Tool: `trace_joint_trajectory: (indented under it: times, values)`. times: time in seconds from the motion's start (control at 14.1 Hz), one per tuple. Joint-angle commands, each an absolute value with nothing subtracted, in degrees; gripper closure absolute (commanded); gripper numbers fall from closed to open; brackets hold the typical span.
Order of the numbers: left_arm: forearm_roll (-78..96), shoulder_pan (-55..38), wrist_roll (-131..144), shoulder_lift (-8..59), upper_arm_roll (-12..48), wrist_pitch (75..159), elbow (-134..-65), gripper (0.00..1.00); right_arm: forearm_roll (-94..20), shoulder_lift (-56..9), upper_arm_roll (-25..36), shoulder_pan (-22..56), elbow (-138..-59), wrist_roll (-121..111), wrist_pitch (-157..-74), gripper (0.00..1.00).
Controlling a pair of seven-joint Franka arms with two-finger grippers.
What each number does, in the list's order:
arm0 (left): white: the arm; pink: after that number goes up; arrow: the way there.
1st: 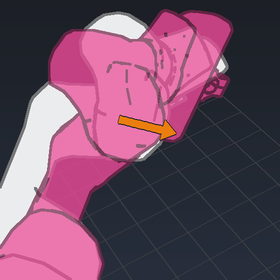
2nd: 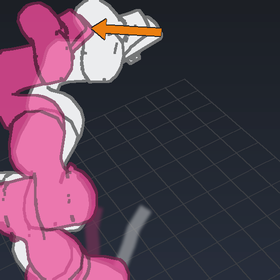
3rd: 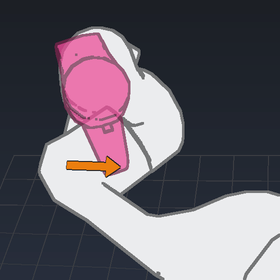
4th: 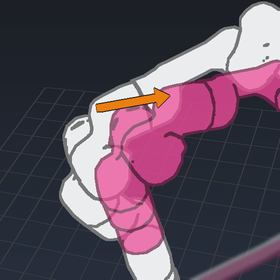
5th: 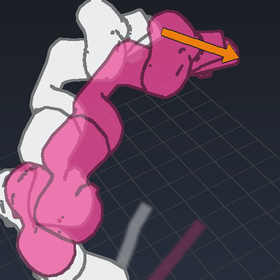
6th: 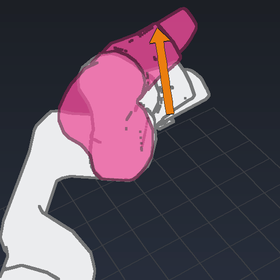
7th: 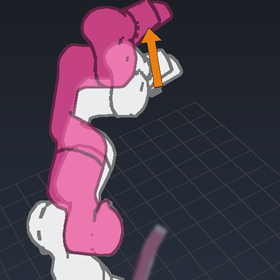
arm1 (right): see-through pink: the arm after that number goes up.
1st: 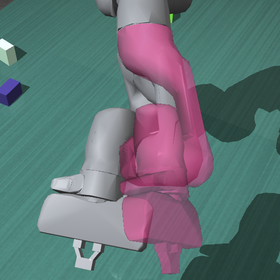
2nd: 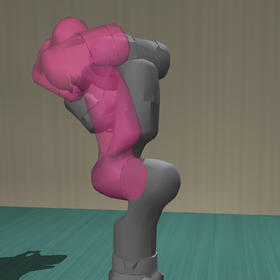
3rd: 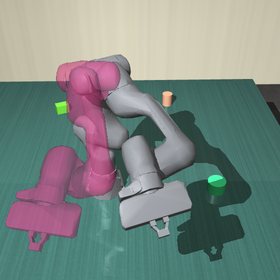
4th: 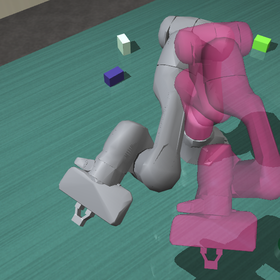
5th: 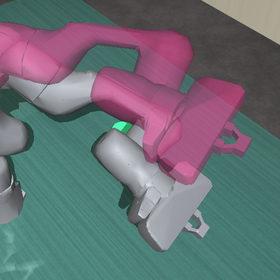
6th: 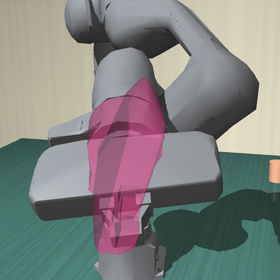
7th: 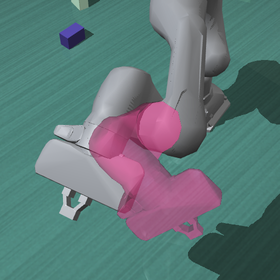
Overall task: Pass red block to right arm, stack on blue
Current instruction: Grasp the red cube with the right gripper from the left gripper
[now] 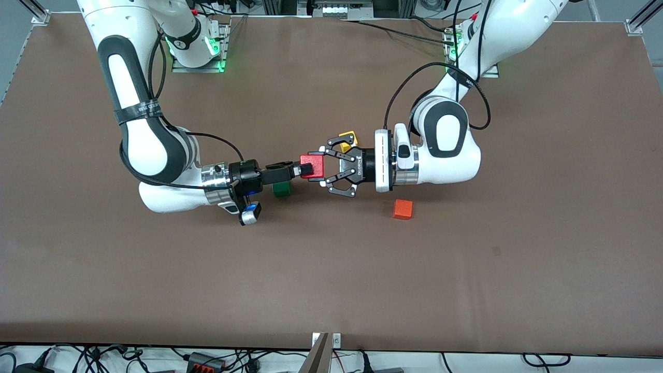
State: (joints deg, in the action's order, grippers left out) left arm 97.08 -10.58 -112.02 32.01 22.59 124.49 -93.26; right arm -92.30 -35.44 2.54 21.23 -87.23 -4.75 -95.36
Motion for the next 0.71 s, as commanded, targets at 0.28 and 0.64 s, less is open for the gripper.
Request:
trace_joint_trajectory:
  times: [0.28, 0.64]
  values:
    - [99.67, -10.99, -114.79, 31.73, 22.85, 126.21, -93.08, 0.99, -91.58, -33.92, 2.46, 21.27, -88.42, -5.45, -95.19, 1.00]
    - [99.49, -10.81, -115.05, 31.64, 22.76, 126.04, -93.25, 0.00, -91.67, -33.93, 2.37, 21.27, -88.24, -5.36, -95.19, 1.00]
